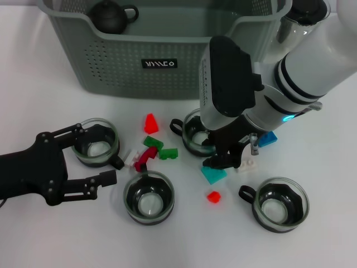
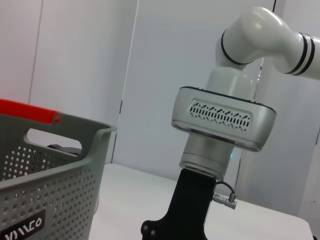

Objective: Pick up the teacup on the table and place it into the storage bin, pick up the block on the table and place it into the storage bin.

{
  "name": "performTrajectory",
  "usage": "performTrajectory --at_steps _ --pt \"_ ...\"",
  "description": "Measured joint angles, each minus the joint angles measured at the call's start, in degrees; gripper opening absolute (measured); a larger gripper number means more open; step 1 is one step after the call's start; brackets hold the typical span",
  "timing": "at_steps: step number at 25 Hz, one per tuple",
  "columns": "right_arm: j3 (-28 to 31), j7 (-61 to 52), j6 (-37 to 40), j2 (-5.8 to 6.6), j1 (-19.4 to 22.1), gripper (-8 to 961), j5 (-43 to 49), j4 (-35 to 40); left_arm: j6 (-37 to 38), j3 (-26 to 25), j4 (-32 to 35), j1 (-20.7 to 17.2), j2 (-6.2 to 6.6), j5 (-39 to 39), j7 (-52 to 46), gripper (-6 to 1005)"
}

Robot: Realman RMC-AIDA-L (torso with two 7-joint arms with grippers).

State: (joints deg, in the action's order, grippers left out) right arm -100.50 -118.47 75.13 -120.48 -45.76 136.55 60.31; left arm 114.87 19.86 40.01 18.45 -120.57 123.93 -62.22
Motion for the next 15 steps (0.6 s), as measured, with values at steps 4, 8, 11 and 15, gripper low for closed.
performTrajectory --at_steps 4,8,11,15 --pt "0.03 -0.2 0.16 0.05 -0.23 495 0.03 -0.47 0.0 0.0 -0.09 0.1 -0.02 0.0 0.0 875" --pt "1.25 -0.32 1.1 0.06 -0.31 337 0.0 -0.5 0.0 -0.07 -0.11 0.1 -0.02 0.0 0.0 875" --pt "4.23 -0.22 3.27 0.12 -0.43 217 -0.01 -0.14 0.0 -0.09 -0.11 0.06 -0.02 0.0 0.0 875" --pt "11.29 0.36 8.09 0.19 -0.47 56 -0.06 1.37 0.01 -0.1 -0.11 0.04 -0.02 0.0 0.0 875"
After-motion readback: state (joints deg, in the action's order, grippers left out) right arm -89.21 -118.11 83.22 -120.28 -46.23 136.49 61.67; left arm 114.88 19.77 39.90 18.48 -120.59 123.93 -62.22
